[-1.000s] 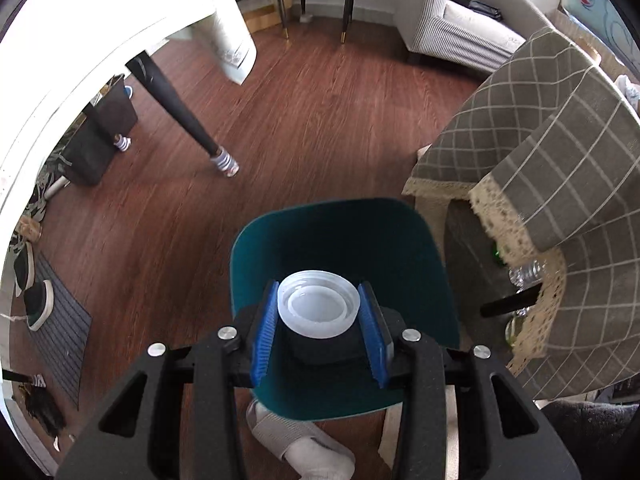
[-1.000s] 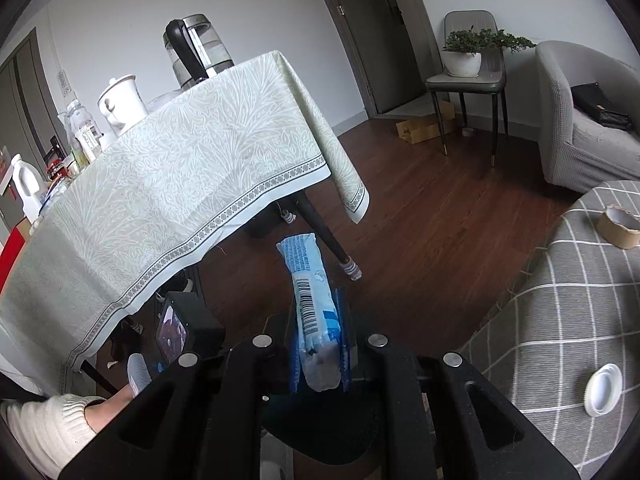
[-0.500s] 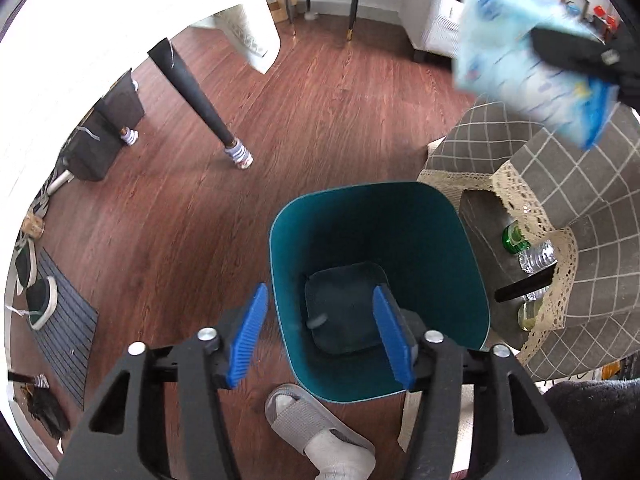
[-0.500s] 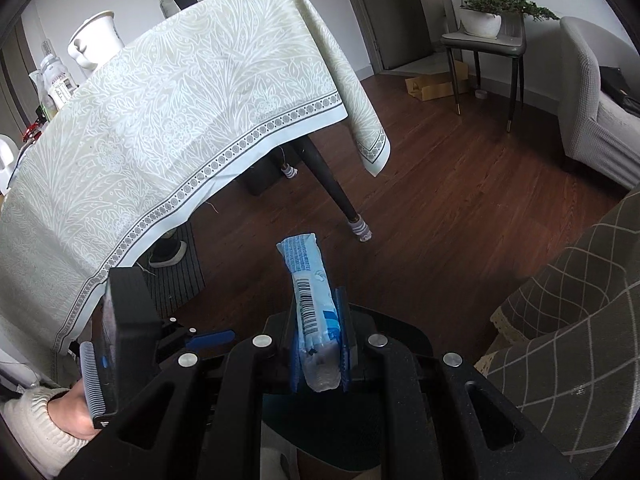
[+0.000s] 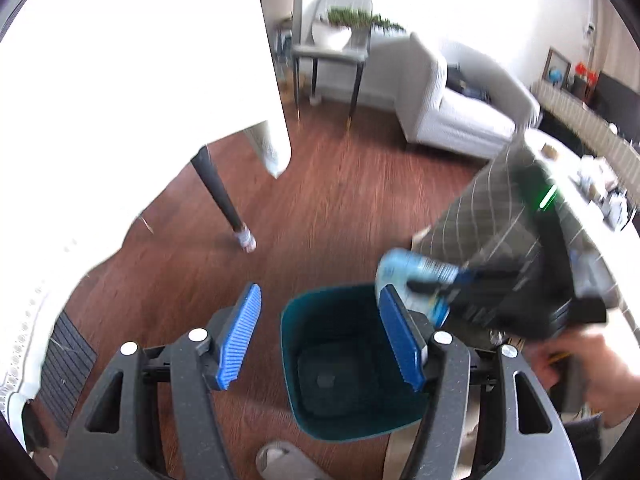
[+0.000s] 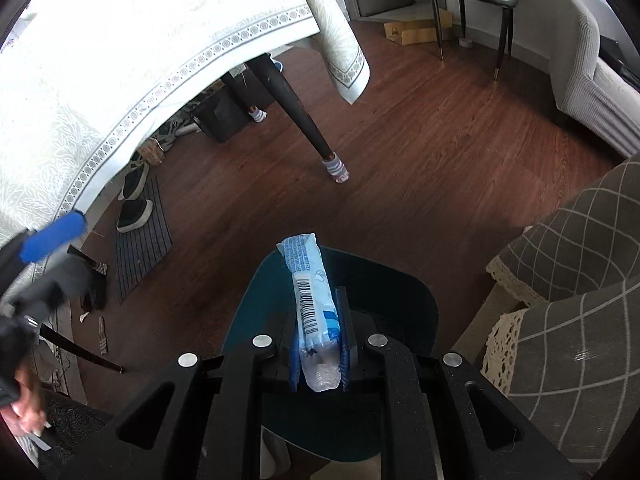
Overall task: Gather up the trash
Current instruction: 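Lower the wet-wipe pack into the teal bin and open the right tool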
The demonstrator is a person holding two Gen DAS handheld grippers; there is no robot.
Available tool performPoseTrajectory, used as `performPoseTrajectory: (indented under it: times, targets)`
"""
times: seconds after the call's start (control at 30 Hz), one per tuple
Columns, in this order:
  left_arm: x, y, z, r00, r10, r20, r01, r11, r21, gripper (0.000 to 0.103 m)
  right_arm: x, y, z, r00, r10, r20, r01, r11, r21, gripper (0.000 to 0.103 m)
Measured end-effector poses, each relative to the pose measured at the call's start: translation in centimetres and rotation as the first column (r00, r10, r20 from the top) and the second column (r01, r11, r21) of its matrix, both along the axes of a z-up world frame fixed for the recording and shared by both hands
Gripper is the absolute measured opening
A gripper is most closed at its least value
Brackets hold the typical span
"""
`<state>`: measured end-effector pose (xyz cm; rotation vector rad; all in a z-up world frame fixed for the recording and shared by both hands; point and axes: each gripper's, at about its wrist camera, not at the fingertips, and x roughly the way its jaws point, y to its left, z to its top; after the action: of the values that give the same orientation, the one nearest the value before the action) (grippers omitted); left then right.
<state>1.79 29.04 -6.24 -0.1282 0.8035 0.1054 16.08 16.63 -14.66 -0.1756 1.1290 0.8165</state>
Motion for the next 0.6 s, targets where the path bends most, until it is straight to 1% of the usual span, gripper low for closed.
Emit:
performPoseTrajectory:
  times: [0.13,0.23,0.27,0.3,0.33,0.37,0.4,0.53,0.6]
  targets:
    - [-0.6,-0.1,2.2,0.996,0.008,0.086,-0.01,0.999,0.031,0.066,-0.6,1.0,-2.9,0.998,0.029,-0.047,-0.033,0.996,-0.084,0.015]
    - [-0.6,-0.1,3.4,0.993,0.008,0.119,-0.011,1.0,0.026,0.066,-1.5,1.5,-4.7,0.997,0.049,-0.057,-0.057,0.989,-0.138,0.018]
    - [-0.5,-0.1,3.8,0.992,0.008,0.128,-0.011,1.0,0.024,0.066,-1.9,1.6,-5.2,0.996,0.059,-0.063,-0.068,0.987,-0.147,0.02]
    - [-0.5,-0.3,4.1,0.991,0.008,0.136,-0.011,1.0,0.026,0.066,-2.2,1.8,-5.6,0.996,0.065,-0.061,-0.074,0.984,-0.159,0.024]
    - [-0.6,-0.3,4.7,0.99,0.008,0.143,-0.012,0.999,0.03,0.066,-2.5,1.8,-5.9,0.996,0.07,-0.056,-0.078,0.983,-0.169,0.042]
    - [-0.7,-0.5,5.1,0.989,0.007,0.151,-0.013,0.999,0.035,0.066,-2.8,1.8,-6.1,0.996,0.073,-0.051,-0.081,0.981,-0.175,0.064]
    - [-0.6,-0.6,5.3,0.987,0.007,0.159,-0.013,0.999,0.039,0.066,-3.1,1.6,-6.2,0.996,0.074,-0.048,-0.082,0.981,-0.176,0.067]
    - [-0.7,-1.1,6.7,0.98,0.005,0.201,-0.017,0.998,0.056,0.069,-4.1,1.2,-6.1,0.994,0.102,-0.039,-0.107,0.98,-0.165,0.068]
    - [-0.6,-1.2,7.2,0.977,0.008,0.215,-0.02,0.998,0.052,0.071,-4.4,1.0,-5.6,0.993,0.114,-0.024,-0.116,0.982,-0.15,0.07]
